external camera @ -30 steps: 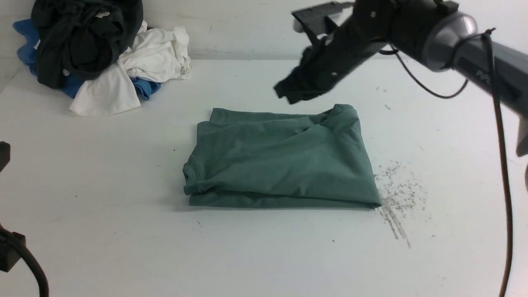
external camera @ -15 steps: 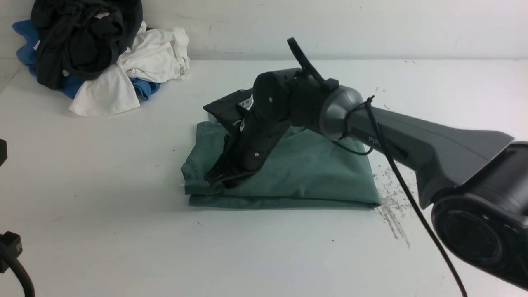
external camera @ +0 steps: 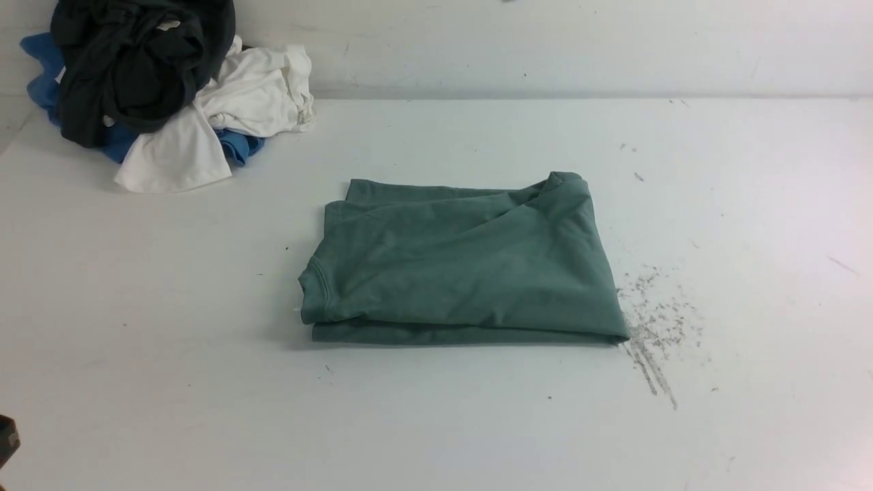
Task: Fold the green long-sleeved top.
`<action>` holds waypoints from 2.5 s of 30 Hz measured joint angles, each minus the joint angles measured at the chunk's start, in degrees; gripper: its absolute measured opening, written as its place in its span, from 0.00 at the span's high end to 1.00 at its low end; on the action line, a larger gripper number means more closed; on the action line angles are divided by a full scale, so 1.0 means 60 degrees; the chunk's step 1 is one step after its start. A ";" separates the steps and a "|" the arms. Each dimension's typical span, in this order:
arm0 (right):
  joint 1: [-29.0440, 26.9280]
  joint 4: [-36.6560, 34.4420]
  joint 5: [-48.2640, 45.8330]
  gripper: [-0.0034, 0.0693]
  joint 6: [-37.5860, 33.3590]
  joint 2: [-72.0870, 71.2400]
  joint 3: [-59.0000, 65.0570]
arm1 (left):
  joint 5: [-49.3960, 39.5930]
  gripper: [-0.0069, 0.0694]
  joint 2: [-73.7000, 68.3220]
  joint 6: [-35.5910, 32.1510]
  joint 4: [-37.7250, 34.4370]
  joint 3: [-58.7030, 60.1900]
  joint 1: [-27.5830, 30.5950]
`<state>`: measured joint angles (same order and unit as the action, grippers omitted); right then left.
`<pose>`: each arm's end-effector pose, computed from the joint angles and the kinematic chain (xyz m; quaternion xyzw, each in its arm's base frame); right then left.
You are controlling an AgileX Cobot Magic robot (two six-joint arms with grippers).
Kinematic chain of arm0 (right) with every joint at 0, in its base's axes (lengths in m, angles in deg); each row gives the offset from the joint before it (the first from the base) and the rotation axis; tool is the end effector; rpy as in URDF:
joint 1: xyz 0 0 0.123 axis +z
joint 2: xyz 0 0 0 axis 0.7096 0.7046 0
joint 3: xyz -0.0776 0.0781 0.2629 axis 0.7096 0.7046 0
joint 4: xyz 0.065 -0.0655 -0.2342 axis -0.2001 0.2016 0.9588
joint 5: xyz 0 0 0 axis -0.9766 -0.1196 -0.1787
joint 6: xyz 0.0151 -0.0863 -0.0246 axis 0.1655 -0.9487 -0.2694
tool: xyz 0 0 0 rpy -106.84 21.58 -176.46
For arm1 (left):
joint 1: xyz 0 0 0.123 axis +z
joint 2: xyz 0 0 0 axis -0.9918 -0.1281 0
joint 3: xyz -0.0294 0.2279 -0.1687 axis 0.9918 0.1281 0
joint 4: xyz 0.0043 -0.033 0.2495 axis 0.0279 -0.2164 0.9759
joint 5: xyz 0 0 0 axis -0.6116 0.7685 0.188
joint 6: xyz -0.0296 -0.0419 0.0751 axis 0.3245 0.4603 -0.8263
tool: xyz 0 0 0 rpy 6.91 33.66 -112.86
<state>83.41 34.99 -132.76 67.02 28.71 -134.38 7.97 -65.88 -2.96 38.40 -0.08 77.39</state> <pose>0.2323 0.1905 0.5009 -0.3816 0.8192 0.1332 0.4068 0.0820 -0.0178 0.3269 0.1522 0.7244 0.0013 0.6724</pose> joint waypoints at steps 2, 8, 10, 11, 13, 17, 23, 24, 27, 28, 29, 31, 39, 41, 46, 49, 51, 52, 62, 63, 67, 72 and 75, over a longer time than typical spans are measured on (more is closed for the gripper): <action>0.0000 -0.0251 -0.0010 0.97 0.0000 -0.1263 0.0952 | -0.0024 0.92 0.0000 0.0000 0.0000 0.0000 0.0000; 0.0000 -0.0372 0.1818 0.97 0.0030 -0.5279 0.5994 | -0.0151 0.92 0.0000 0.0000 0.0000 0.0000 0.0000; 0.0000 -0.0372 0.3280 0.97 0.0121 -0.6854 0.8235 | -0.0151 0.92 0.0000 0.0000 0.0000 0.0004 0.0000; 0.0000 -0.0372 0.4204 0.97 0.0160 -0.7618 0.9352 | -0.0151 0.92 0.0000 0.0000 0.0000 0.0004 0.0000; 0.0000 -0.0372 0.5968 0.97 0.0227 -0.8848 1.1247 | -0.0152 0.92 0.0000 0.0000 0.0000 0.0004 0.0000; 0.0000 -0.0409 0.8495 0.97 0.0515 -1.0453 1.4014 | -0.0160 0.92 0.0000 0.0000 0.0000 0.0004 0.0000; 0.0000 -0.0410 0.8973 0.97 0.0960 -1.1085 1.5787 | -0.0169 0.92 0.0000 0.0000 0.0000 0.0004 0.0000; 0.0000 -0.0410 0.8848 0.97 0.0997 -1.1096 1.5924 | -0.0169 0.92 0.0000 0.0000 0.0000 0.0004 0.0000; 0.0000 -0.0410 0.8501 0.97 0.1008 -1.1096 1.6083 | -0.0169 0.92 0.0000 0.0000 0.0000 0.0004 0.0000; 0.0000 -0.0410 0.8254 0.97 0.1026 -1.1096 1.6141 | -0.0169 0.92 0.0000 0.0000 0.0000 0.0004 0.0000; 0.0000 -0.0410 0.8062 0.97 0.1034 -1.1096 1.6154 | -0.0169 0.92 0.0000 0.0000 0.0000 0.0004 0.0000; 0.0000 -0.0410 0.7781 0.97 0.1034 -1.1096 1.6154 | -0.0178 0.92 0.0000 0.0000 0.0000 0.0004 0.0000; -0.0036 0.0844 0.6963 0.97 0.1447 -1.1335 1.6388 | -0.0178 0.92 0.0000 0.0000 0.0000 0.0004 0.0000; -0.0347 0.1330 0.7084 0.97 0.1555 -1.1617 1.6650 | -0.0178 0.92 0.0000 0.0000 -0.0009 0.0004 0.0000; -0.2119 0.1408 0.8120 0.97 0.1642 -1.2651 1.7507 | -0.0178 0.92 0.0000 0.0000 -0.0008 0.0004 0.0000; -0.3721 0.1075 0.9068 0.97 0.1664 -1.3566 1.8220 | -0.0178 0.92 0.0000 0.0000 -0.0019 0.0004 0.0000; -0.4634 0.0864 0.9521 0.97 0.1673 -1.4043 1.8613 | -0.0178 0.92 0.0000 0.0000 -0.0019 0.0004 0.0000; -0.5005 0.0779 0.9766 0.97 0.1673 -1.4225 1.8861 | -0.0178 0.92 0.0000 0.0000 -0.0019 0.0004 0.0000; -0.6575 0.0339 0.8560 0.97 0.1666 -1.4797 1.9474 | -0.0178 0.92 0.0000 0.0000 -0.0030 0.0004 0.0000; -0.6587 0.0339 0.8560 0.97 0.1666 -1.4797 1.9474 | -0.0178 0.92 0.0000 0.0000 -0.0030 0.0004 0.0000; -0.6587 0.0308 0.8452 0.97 0.1666 -1.4797 1.9456 | -0.0190 0.92 0.0000 0.0000 -0.0030 0.0004 0.0000; -0.6587 0.0308 0.8448 0.97 0.1666 -1.4797 1.9456 | -0.0188 0.92 0.0000 0.0000 -0.0030 0.0004 0.0000; -0.6587 0.0308 0.8448 0.97 0.1666 -1.4797 1.9456 | -0.0188 0.92 0.0000 0.0000 -0.0030 0.0004 0.0000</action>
<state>43.89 36.84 -82.07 77.01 -60.07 -17.65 6.83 -65.88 -2.96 38.22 -0.06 77.39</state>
